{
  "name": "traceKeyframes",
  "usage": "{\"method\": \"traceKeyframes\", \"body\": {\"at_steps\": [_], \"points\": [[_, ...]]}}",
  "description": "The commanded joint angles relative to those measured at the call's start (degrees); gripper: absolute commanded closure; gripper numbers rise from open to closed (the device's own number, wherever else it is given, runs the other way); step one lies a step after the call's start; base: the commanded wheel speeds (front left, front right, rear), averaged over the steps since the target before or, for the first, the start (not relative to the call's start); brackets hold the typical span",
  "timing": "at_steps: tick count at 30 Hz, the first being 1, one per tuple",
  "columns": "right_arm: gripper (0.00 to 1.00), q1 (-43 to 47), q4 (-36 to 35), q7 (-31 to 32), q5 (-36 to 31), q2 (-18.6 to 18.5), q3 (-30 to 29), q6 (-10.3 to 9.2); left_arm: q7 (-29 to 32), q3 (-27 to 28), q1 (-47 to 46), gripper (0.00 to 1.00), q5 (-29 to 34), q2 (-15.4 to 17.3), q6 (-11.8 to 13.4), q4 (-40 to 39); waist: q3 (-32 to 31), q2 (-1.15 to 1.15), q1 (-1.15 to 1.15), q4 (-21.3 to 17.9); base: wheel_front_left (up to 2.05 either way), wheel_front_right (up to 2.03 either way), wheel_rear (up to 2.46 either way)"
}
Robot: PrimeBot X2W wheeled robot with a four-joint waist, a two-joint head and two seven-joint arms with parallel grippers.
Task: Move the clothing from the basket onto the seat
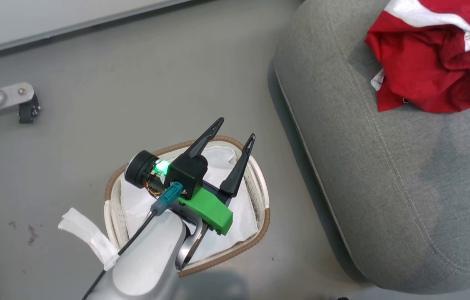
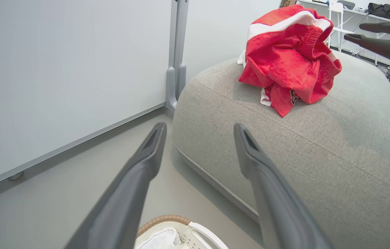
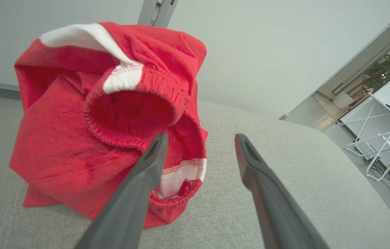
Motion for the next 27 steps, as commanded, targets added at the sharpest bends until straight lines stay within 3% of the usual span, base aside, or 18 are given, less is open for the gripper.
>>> {"method": "traceKeyframes", "body": {"at_steps": [1,8,15,27], "points": [[0.00,1.19,-0.39,-0.27,0.54,-0.76,0.32,-0.08,-0.04,0.77,1.34,0.00,-0.17,-0.12,0.03,-0.27,-3.58,0.00,0.00,1.10,0.00,0.00,0.00],[0.00,0.94,-1.70,-0.28,1.68,-2.15,2.85,-0.08,-0.04,5.41,4.72,0.00,-1.28,-1.35,0.44,-1.69,-9.05,0.00,0.00,4.30,0.00,0.00,0.00],[0.00,-1.16,-0.21,-0.28,4.71,-0.05,7.00,-0.08,-0.04,10.70,8.36,0.00,-1.09,-1.67,1.57,-1.20,-13.45,0.00,0.00,8.28,0.00,0.00,0.00],[0.00,3.24,0.28,-0.28,9.01,12.65,8.90,-0.08,-0.03,21.70,15.79,0.00,-1.03,-1.89,3.79,-0.04,-17.46,0.00,0.00,14.83,0.00,0.00,0.00]]}}
